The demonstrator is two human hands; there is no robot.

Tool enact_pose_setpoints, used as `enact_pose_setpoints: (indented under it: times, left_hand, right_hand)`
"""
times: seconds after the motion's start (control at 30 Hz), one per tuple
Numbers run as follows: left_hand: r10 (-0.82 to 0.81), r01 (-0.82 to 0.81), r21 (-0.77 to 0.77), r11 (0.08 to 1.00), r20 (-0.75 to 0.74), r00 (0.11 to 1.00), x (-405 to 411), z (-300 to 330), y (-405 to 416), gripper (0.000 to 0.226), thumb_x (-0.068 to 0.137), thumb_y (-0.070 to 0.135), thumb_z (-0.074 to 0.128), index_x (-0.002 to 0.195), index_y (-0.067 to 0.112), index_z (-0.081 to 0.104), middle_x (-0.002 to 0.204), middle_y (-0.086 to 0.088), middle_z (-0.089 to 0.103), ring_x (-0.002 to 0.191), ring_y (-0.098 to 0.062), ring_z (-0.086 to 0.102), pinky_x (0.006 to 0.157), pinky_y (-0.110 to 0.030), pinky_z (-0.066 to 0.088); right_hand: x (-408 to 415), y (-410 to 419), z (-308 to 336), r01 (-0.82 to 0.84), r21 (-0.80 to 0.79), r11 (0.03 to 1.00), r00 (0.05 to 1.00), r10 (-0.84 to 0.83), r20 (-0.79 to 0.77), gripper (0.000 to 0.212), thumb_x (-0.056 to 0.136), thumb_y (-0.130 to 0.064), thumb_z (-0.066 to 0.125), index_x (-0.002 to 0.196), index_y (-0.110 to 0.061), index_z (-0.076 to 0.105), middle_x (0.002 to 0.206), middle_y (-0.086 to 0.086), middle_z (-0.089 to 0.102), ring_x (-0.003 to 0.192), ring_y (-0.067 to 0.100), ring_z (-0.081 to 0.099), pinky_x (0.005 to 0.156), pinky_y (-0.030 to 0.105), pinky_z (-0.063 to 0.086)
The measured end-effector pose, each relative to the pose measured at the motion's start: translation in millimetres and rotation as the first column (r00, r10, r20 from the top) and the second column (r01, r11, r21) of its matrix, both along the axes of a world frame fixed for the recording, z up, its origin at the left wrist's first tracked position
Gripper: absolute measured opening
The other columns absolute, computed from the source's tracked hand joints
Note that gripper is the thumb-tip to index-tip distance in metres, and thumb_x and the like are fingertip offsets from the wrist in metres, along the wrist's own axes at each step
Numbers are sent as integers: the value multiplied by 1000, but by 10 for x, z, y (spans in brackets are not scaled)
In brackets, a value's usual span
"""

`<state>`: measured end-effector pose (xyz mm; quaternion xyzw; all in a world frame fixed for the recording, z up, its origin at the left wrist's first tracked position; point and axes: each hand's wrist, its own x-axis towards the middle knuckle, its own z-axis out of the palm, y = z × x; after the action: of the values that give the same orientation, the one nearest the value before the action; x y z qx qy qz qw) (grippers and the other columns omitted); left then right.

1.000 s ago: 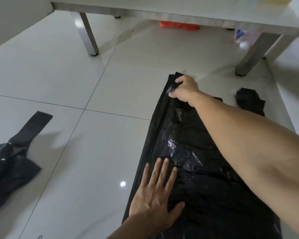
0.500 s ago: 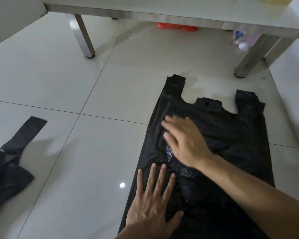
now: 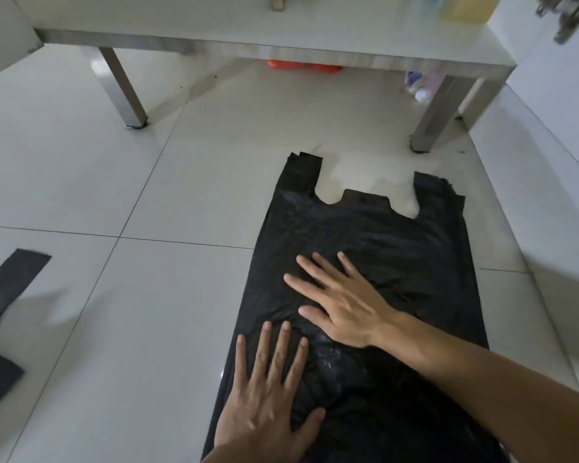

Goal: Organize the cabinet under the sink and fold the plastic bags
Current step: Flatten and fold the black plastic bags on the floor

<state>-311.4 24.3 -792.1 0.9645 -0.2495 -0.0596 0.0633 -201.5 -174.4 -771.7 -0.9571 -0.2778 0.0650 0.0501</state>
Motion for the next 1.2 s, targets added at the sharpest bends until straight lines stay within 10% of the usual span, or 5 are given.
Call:
enact_pose_setpoints:
  times: [0.23, 0.5, 0.7, 0.97, 1.2]
  left_hand:
    - [-37, 37, -18, 999, 10, 999, -25, -2, 19, 95, 71, 79, 48, 148, 25, 37, 156, -18, 26, 142, -44, 23, 106, -67, 23]
    - [-58, 58, -43, 997, -1, 998, 23, 6, 8, 106, 58, 89, 49, 145, 30, 40, 154, -19, 30, 141, -45, 26, 104, -70, 24]
    - [-64, 65, -35, 997, 4, 998, -2, 30, -2, 109, 56, 91, 50, 143, 27, 44, 153, -19, 32, 141, -44, 28, 104, -70, 25]
    - [-75, 75, -45, 996, 4, 997, 23, 1, -18, 112, 48, 90, 55, 141, 27, 48, 152, -20, 33, 140, -43, 30, 105, -70, 25]
    - [-81, 81, -19, 997, 0, 997, -4, 34, -26, 109, 53, 87, 56, 142, 25, 46, 154, -19, 30, 142, -43, 26, 106, -70, 23]
  right_hand:
    - [889, -677, 40, 430, -163, 888, 896, -442, -43, 63, 96, -62, 6, 154, -39, -1, 164, -3, -7, 150, 25, -7, 120, 54, -2]
    - [-149, -552, -113, 98, -94, 991, 994, -102, -36, 66, 94, -69, 17, 153, -42, 8, 164, -2, 1, 151, 21, -3, 120, 52, -2]
    - [625, -1466, 49, 585, -201, 786, 798, -602, -27, 69, 92, -67, 4, 153, -38, -5, 164, -2, -7, 150, 27, -7, 120, 55, -1]
    - [-626, -903, -177, 273, -64, 960, 962, -273, 5, 71, 92, -72, 18, 155, -39, 8, 164, -1, 3, 151, 25, 0, 119, 56, 3]
    - [302, -1831, -81, 654, -214, 726, 732, -678, -66, 70, 90, -73, 4, 152, -43, -8, 163, -5, -12, 150, 24, -11, 118, 59, -1]
